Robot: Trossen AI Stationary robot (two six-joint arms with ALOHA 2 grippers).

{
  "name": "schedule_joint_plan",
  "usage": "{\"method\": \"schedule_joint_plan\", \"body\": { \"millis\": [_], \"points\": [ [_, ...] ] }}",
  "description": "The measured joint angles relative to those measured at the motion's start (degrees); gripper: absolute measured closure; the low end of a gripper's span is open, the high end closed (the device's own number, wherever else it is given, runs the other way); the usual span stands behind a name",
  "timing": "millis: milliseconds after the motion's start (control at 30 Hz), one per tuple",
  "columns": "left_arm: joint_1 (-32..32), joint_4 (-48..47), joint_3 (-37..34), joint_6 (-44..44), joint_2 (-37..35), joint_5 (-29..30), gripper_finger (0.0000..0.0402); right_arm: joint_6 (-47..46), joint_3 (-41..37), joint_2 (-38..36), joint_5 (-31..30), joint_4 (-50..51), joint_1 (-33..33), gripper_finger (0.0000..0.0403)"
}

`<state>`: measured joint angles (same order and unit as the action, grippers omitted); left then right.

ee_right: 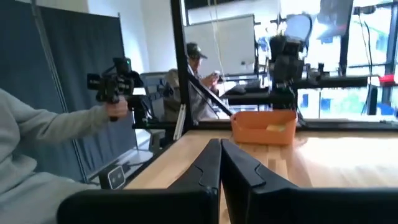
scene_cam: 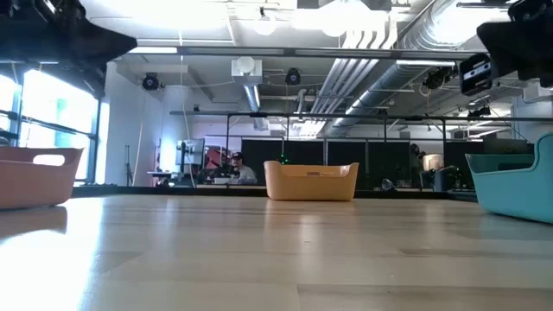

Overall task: Sort blocks by size
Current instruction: Return to Home Position

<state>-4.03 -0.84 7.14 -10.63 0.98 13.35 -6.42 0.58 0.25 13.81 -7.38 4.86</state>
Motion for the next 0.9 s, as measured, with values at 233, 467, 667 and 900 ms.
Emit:
{"method": "schedule_joint_plan", "body": {
  "millis": [233,467,667,900],
  "points": [
    [-1.03,7.9,-6.55,2.31,-0.31,-7.33,0.0401,2.04,-0.01,0.02,4.58,1.61,0.04,0.0403],
    [-1.01,4.69,-6.52,4.39,-0.27,-8.38,0.0401,2.26,-0.02,0.04,2.19,3.72,0.02,0.0403],
    [-0.94,2.1,-6.51,7.84,-0.2,-8.19,0.0401,1.75,-0.02,0.82,-7.46,5.5,0.02,0.0403],
    [-0.94,2.07,-6.5,5.39,-0.2,-8.17,0.0401,1.32,-0.02,0.87,-13.65,6.3,0.02,0.0403]
  ]
}}
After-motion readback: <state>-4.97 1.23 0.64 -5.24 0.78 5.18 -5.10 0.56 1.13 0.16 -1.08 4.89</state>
